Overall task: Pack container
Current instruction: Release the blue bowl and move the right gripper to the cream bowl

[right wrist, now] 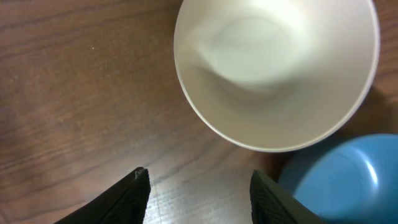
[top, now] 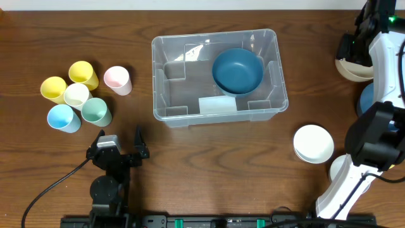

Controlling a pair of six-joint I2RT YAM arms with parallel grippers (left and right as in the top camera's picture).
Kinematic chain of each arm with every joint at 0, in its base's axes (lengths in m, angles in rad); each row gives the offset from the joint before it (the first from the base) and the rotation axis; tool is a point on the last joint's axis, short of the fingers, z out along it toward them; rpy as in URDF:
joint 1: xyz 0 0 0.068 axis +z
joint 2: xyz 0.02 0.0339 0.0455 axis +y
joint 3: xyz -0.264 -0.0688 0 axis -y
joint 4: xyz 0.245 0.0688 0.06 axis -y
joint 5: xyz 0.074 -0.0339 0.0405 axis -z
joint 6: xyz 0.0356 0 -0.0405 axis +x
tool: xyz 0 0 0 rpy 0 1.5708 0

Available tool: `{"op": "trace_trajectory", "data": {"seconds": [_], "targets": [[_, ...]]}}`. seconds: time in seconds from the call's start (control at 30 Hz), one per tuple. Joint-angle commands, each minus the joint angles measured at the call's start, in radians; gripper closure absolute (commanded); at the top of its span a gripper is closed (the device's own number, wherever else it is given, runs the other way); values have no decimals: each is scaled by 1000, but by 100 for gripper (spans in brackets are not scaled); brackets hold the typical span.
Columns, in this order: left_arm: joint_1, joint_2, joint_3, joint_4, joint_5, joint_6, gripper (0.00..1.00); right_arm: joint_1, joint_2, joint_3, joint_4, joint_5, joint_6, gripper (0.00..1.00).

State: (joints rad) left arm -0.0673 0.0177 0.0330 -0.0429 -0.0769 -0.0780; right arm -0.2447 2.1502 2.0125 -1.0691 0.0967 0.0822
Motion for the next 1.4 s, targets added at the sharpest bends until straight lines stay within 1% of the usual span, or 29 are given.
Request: {"op": "trace_trajectory", "data": {"seconds": [0.0, 0.23, 0.57, 0.7, 0.8, 0.9, 1.0, 1.2, 1.37], "targets": [[3, 0, -29, -23, -1, 3, 2, -10, 52, -7, 11, -38, -65, 48], [3, 0, -29, -23, -1, 3, 2, -16, 156, -7, 39, -40, -92, 53], [3, 0, -29, -23, -1, 3, 2, -33, 197, -7, 90, -42, -107, 57], [3, 0, -29, -23, -1, 3, 2, -33, 198, -7, 109, -42, -125, 53], [3, 0, -29, -23, -1, 2, 2, -33, 198, -7, 120, -48, -137, 53], [3, 0, -29, -23, -1, 3, 2, -30, 197, -4, 124, -105, -205, 52], [3, 0, -29, -23, -1, 2, 2, -23, 197, 11, 124, -111, -251, 50], [3, 0, -29, -23, -1, 3, 2, -29, 197, 90, 123, -35, -301, 45], [3, 0, -29, -23, -1, 2, 2, -32, 197, 196, 119, -25, -316, 45]]}}
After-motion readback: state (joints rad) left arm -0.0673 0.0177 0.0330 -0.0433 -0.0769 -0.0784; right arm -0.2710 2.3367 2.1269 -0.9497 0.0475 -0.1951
